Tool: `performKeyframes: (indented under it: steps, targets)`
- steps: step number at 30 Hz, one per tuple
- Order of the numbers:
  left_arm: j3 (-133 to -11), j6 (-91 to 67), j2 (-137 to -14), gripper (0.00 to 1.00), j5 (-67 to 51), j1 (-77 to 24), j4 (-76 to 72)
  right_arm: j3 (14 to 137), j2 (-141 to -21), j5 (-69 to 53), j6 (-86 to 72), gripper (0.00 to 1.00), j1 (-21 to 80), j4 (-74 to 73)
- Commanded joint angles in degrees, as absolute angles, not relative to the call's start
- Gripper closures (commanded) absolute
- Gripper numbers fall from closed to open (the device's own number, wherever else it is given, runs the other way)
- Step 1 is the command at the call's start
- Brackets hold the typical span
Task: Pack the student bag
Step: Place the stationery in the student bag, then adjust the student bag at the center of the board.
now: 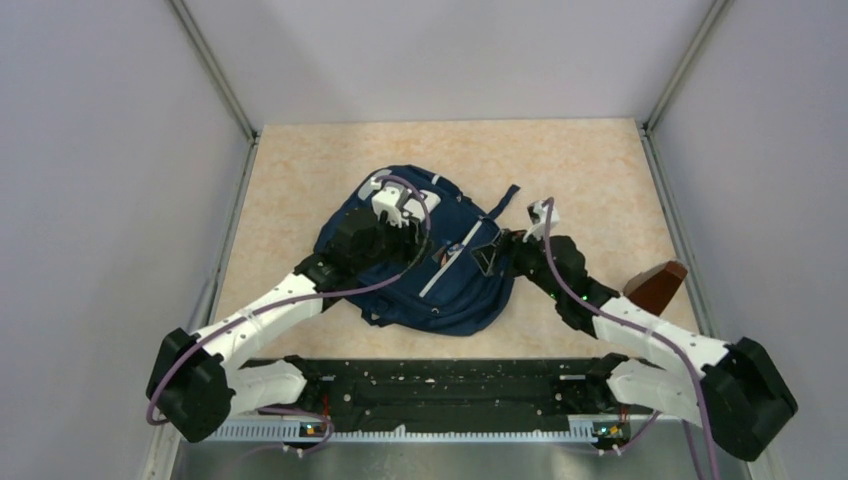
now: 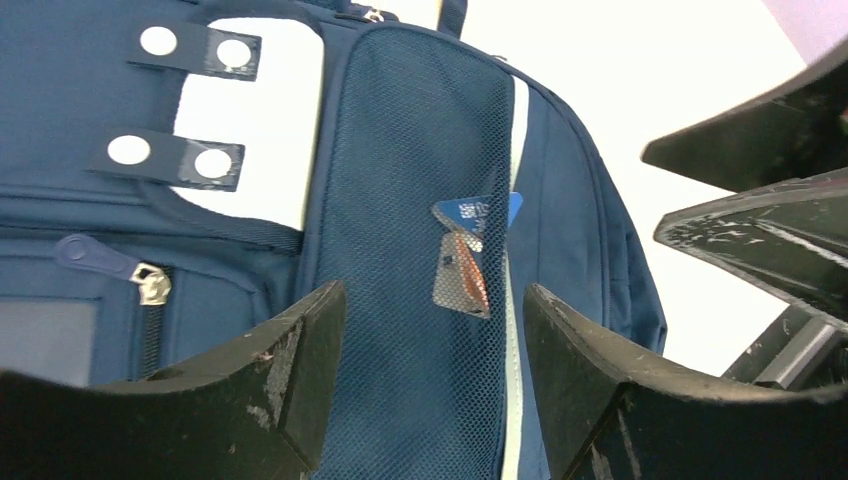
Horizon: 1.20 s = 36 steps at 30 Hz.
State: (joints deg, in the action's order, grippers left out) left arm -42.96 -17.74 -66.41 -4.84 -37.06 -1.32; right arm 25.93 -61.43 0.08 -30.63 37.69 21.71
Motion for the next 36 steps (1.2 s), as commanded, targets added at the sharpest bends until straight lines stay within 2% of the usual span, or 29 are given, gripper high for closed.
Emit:
performKeyframes:
  steps: [1,4,8,13,19,21,22,23,25,26,29,31,36]
  targets:
    - [-45.10,-15.20,-63.15,0.29,-2.02,-36.07,-0.18,27.93,-54.72,9.88,-32.55,0.21,37.50,-1.35]
    - [-44.69,-14.12,-62.38,0.28,-4.09,-35.78,-0.18,27.09,-52.33,10.51,-34.57,0.20,37.52,-6.55]
    - [-43.36,-11.87,-63.05,0.22,-10.82,-35.79,-3.37,23.21,-50.07,7.00,-39.14,0.19,37.53,-5.91]
    - [-43.29,-12.20,-64.67,0.19,-15.98,-35.90,-4.36,17.68,-51.43,0.49,-45.06,0.12,37.62,3.20]
    - [-42.77,-12.48,-63.65,0.18,-15.17,-35.83,-4.39,17.07,-59.26,-4.15,-46.16,0.10,37.62,14.11]
    - [-42.56,-12.32,-62.88,0.18,-15.12,-35.89,-4.19,17.13,-62.45,-6.18,-46.69,0.12,37.62,20.60]
    - [-42.42,-12.22,-62.47,0.18,-15.00,-35.94,-4.02,17.26,-63.89,-7.17,-46.82,0.18,37.62,23.92]
    - [-42.27,-12.22,-61.79,0.17,-14.93,-35.90,-3.90,17.58,-65.75,-7.66,-47.03,0.29,37.62,26.47]
    - [-42.11,-12.28,-60.53,0.17,-14.36,-35.84,-3.52,19.64,-67.29,-6.92,-46.17,0.57,37.61,27.29]
    - [-42.22,-12.30,-59.86,0.17,-14.14,-35.78,-3.25,21.07,-67.35,-6.03,-45.29,0.67,37.62,26.68]
    - [-42.71,-12.24,-58.26,0.16,-12.94,-35.80,-1.93,26.71,-65.64,-2.18,-40.53,0.92,37.61,21.36]
    - [-43.47,-12.17,-57.58,0.16,-12.25,-35.83,-0.59,31.37,-64.13,0.48,-36.30,1.00,37.62,15.86]
    - [-46.81,-11.87,-57.95,0.16,-10.46,-35.79,2.55,45.12,-62.57,3.13,-25.75,1.00,37.53,4.61]
